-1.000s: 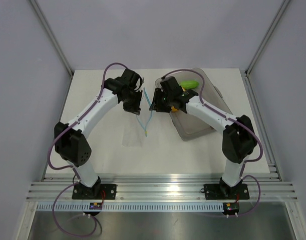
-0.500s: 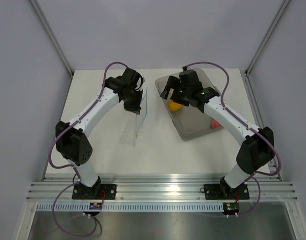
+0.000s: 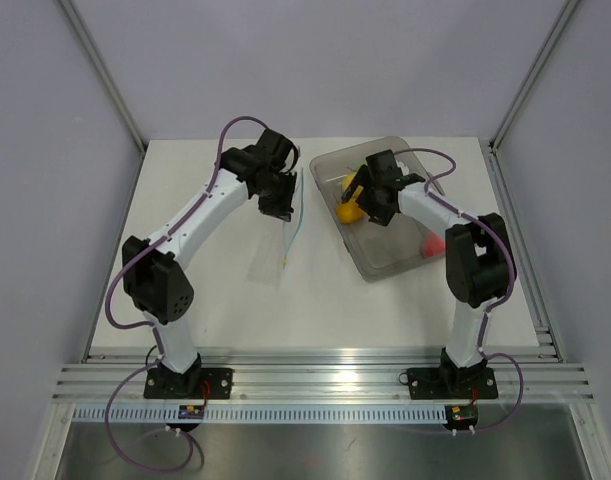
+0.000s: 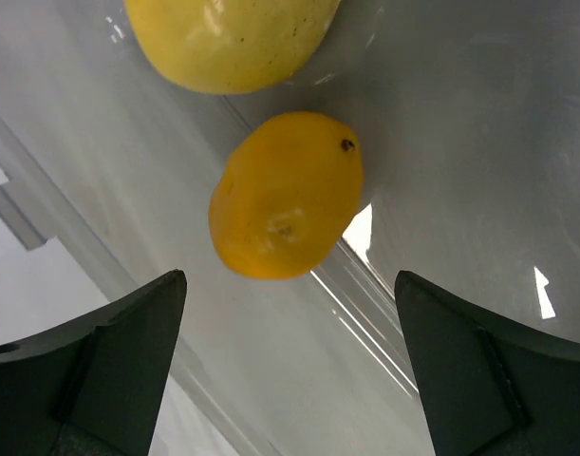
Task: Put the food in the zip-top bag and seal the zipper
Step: Pick up the fake fruit from the bin.
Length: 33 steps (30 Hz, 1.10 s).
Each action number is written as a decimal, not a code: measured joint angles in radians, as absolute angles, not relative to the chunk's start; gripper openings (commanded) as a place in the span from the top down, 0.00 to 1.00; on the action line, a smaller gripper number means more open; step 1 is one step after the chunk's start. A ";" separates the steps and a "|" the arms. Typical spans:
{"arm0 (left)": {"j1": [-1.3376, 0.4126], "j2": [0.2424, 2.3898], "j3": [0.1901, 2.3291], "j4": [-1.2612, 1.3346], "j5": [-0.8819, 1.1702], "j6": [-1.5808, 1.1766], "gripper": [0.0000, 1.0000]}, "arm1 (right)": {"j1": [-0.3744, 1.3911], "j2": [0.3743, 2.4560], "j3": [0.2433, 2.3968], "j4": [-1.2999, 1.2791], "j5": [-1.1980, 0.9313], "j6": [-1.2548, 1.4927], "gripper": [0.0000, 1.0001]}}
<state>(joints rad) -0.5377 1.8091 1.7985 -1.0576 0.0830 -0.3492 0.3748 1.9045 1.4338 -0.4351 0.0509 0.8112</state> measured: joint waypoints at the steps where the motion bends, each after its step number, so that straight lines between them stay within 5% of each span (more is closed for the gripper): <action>1: -0.540 1.815 1.801 -1.057 0.083 -0.350 1.00 | 0.370 1.920 1.441 -0.435 0.051 0.818 0.01; 11: -0.547 1.851 1.825 -1.068 0.083 -0.364 1.00 | 0.361 2.034 1.483 -0.398 0.031 0.868 0.11; 24: -0.551 1.851 1.829 -1.067 0.083 -0.367 1.00 | 0.361 2.046 1.476 -0.347 0.006 0.878 0.68; 33: -0.560 1.863 1.829 -1.067 0.083 -0.369 1.00 | 0.361 1.850 1.344 -0.357 0.039 0.825 0.72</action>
